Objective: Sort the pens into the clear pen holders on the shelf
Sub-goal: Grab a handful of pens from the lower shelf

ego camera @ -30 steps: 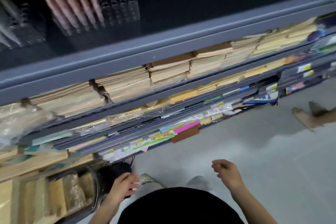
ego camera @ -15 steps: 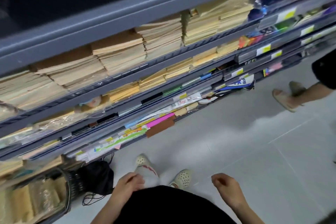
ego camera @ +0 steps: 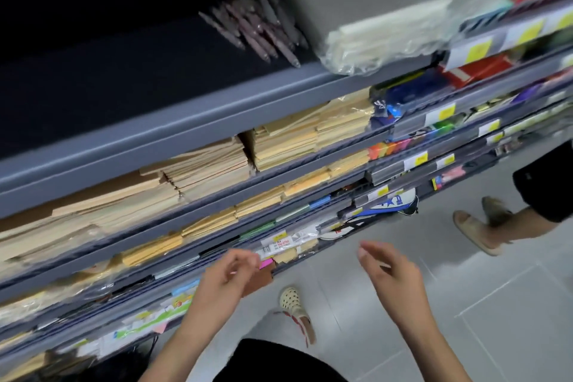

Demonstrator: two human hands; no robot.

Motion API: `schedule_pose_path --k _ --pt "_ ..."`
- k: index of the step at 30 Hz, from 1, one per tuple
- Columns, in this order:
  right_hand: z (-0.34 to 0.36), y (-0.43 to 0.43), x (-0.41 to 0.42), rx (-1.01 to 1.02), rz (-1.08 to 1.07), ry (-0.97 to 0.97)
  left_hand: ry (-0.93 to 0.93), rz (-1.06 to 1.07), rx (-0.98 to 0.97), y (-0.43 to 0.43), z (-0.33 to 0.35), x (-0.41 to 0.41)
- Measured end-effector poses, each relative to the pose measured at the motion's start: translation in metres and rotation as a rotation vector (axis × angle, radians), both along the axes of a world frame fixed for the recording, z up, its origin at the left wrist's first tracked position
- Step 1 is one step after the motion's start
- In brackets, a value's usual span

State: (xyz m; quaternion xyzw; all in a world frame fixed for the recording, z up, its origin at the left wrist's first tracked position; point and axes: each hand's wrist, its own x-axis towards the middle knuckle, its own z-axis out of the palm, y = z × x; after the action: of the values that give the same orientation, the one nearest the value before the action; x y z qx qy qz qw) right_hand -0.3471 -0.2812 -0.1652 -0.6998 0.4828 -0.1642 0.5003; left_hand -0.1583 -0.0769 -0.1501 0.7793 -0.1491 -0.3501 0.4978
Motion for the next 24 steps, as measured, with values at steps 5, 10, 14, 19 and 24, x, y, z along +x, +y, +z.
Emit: schedule_pose_path --k 5,10,14,19,24 --pt "0.078 -0.073 0.044 -0.338 0.07 -0.146 -0.269 -0.059 -0.156 -0.066 0.092 0.019" --pt "0.133 -0.113 0.082 -0.771 0.202 -0.319 -0.766 0.038 -0.204 -0.104 0.167 0.035" --pt "0.16 -0.141 0.117 -1.091 0.324 -0.398 -0.974 0.195 -0.073 -0.144 0.183 0.075" --pt "0.172 -0.171 0.159 -1.195 0.498 -0.118 -0.868 0.256 0.334 -0.192 0.163 0.13" --pt "0.159 -0.18 0.169 -1.287 0.498 -0.058 -0.69 0.313 0.247 -0.223 0.168 0.171"
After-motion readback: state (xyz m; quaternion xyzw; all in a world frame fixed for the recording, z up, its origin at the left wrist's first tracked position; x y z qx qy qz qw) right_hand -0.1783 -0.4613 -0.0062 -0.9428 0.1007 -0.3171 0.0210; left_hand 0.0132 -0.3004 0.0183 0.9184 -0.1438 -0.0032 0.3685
